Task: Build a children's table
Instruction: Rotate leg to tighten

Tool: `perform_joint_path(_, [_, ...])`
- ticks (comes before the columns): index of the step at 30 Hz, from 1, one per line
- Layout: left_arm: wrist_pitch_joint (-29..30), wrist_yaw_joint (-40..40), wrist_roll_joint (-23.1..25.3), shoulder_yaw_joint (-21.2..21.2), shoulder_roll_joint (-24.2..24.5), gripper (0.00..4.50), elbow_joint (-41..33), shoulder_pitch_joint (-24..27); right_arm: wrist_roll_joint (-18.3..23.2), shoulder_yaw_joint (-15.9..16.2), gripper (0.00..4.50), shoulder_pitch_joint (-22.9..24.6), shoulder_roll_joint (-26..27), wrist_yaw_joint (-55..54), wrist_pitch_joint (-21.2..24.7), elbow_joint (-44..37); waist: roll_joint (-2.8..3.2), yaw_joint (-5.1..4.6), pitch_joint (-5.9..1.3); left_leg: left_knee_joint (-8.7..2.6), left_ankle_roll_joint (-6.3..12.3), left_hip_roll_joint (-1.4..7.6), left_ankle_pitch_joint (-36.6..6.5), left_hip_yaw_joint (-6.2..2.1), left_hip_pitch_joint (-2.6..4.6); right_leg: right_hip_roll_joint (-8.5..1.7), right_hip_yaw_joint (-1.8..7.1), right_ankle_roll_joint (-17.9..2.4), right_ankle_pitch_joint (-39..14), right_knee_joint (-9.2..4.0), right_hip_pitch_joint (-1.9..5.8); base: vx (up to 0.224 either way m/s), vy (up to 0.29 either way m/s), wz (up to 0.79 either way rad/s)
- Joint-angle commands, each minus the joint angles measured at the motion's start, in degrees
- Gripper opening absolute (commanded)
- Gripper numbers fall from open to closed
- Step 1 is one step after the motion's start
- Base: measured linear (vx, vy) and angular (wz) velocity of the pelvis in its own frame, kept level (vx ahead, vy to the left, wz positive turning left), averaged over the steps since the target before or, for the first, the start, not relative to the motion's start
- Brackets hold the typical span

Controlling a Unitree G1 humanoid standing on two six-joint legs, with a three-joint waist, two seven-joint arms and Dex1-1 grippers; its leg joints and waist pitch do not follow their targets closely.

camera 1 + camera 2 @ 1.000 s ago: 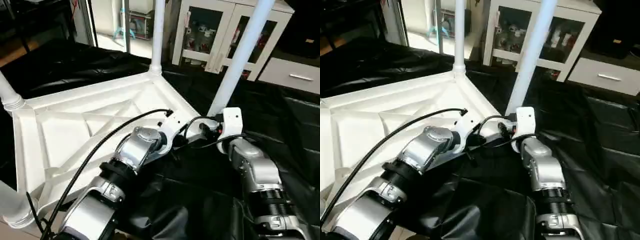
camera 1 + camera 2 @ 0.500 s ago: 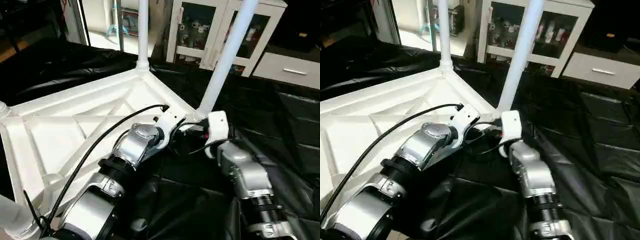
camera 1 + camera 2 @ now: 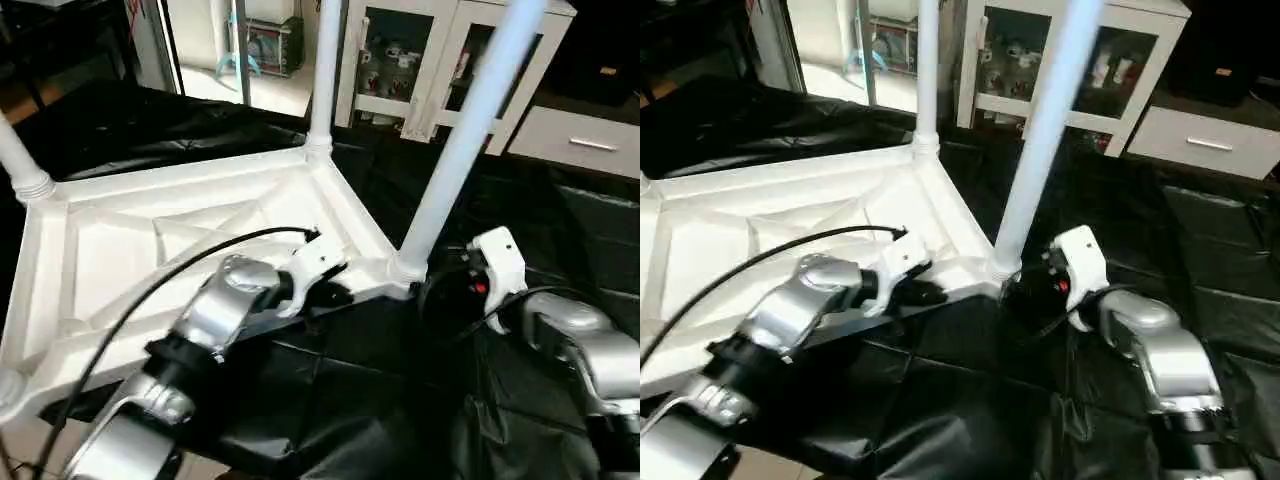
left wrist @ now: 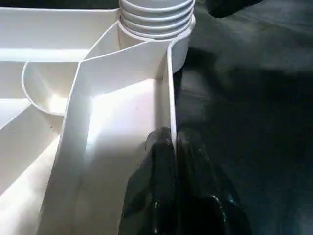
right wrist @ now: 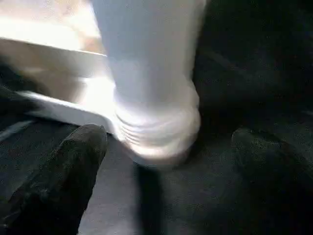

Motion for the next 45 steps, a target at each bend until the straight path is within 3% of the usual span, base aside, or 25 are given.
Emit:
perform_joint_path(1, [-1.45, -6.98, -3.31, -2.34, 0.51, 0.0, -3.44, 1.6, 2.68, 1.33, 4.47, 0.54, -2.65, 6.95, -1.49, -2.45, -0.28, 0.34, -3.33, -4.33, 1.78, 4.6, -11.47, -2.17, 1.06, -5.75, 3.1, -10.72, -14.36, -4.66, 2.45, 0.0, 0.0, 0.0])
perform_joint_path(3, [-0.65, -9.04, -4.12, -2.71, 1.2, 0.0, -5.26, 2.13, 3.02, 1.89, 4.47, 0.31, -3.82, 9.97, -2.48, -1.81, -0.3, 0.58, -3.32, -4.22, 2.2, 4.52, -10.43, -1.87, 1.34, -5.57, 3.07, -11.69, -12.67, -4.55, 2.08, 0.0, 0.0, 0.0])
perform_joint_path(6, [-0.33, -9.83, -4.18, -2.98, 1.41, 0.0, -6.05, 2.36, 3.27, 1.8, 4.47, -0.7, -4.16, 12.42, -4.4, 0.2, -0.35, 0.84, -3.24, -4.26, 1.81, 4.44, -10.58, -1.94, 0.99, -5.7, 2.96, -12.5, -13.08, -4.44, 2.32, 0.0, 0.0, 0.0])
perform_joint_path(10, [-0.43, -9.84, -3.88, -3.51, 1.46, 0.0, -6.26, 2.66, 0.97, 3.78, 4.47, -2.57, -4.9, 15.3, -9.79, 4.28, -0.42, 0.77, -3.24, -4.16, 1.1, 4.33, -11.8, -1.98, 1.07, -5.89, 2.99, -11.71, -16.52, -4.8, 2.33, 0.0, 0.0, 0.0])
perform_joint_path(13, [0.0, -9.99, -3.47, -3.49, 1.55, 0.0, -6.62, 2.77, 0.19, 5.44, 4.47, -3.08, -5.96, 17.34, -11.07, 5.34, -0.53, 0.84, -3.39, -4.11, 1.73, 4.34, -10.23, -2.01, 1.01, -5.73, 2.97, -11.63, -14.68, -4.5, 2.47, 0.0, 0.0, 0.0])
perform_joint_path(14, [0.08, -10.07, -3.35, -3.46, 1.56, 0.0, -6.75, 2.83, 0.11, 5.58, 4.19, -3.17, -6.09, 17.9, -11.33, 5.64, -0.72, 0.82, -3.46, -3.99, 2.37, 4.32, -9.6, -1.92, 0.97, -5.72, 2.93, -12.07, -13.53, -4.41, 2.45, 0.0, 0.0, 0.0])
perform_joint_path(18, [-0.06, -9.95, -2.97, -3.27, 1.86, 0.0, -6.53, 2.93, -1.49, 7.1, 4.05, -3.46, -7.23, 20.5, -13.73, 7.52, -0.77, 0.88, -3.42, -3.94, 2.87, 4.32, -9.19, -1.93, 0.87, -5.73, 2.88, -12.18, -13.79, -4.39, 2.49, 0.0, 0.0, 0.0])
perform_joint_path(21, [-0.07, -9.89, -2.87, -3.29, 2.02, 0.0, -6.62, 3.11, -1.69, 7.4, 3.7, -3.52, -7.24, 21.0, -14.9, 8.5, -0.81, 0.9, -3.45, -3.89, 3.01, 4.28, -9.18, -1.91, 0.9, -5.71, 2.88, -12.07, -14.33, -4.45, 2.49, 0.0, 0.0, 0.0])
perform_joint_path(32, [0.42, -9.94, -2.78, -3.38, 2.0, 0.0, -6.93, 3.25, -2.83, 9.2, 2.77, -4.74, -6.54, 22.1, -16.17, 10.49, -0.92, 0.85, -3.51, -3.81, 3.41, 4.28, -8.8, -1.91, 0.9, -5.59, 2.82, -12.12, -14.27, -4.35, 2.46, 0.0, 0.0, 0.0])
perform_joint_path(42, [2.43, -9.75, -2.13, -3.66, 2.46, 0.0, -6.46, 3.07, -3.44, 9.0, 2.69, -4.95, -5.77, 20.22, -16.53, 11.62, -0.68, 0.65, -3.58, -3.77, 3.39, 4.24, -8.69, -1.88, 0.9, -5.5, 2.81, -12.96, -12.35, -4.21, 2.55, 0.0, 0.0, 0.0])
perform_joint_path(45, [4.41, -3.27, -0.94, -1.49, -0.44, 0.0, -2.96, 1.47, -4.77, 6.9, 2.67, -5.79, -2.15, 10.13, -11.24, 13.03, -0.51, 0.04, -3.35, -4.01, 2.05, 4.12, -10.72, -2.02, 1.1, -5.34, 2.65, -12.8, -15.58, -4.6, 2.35, 0.0, 0.0, 0.0])
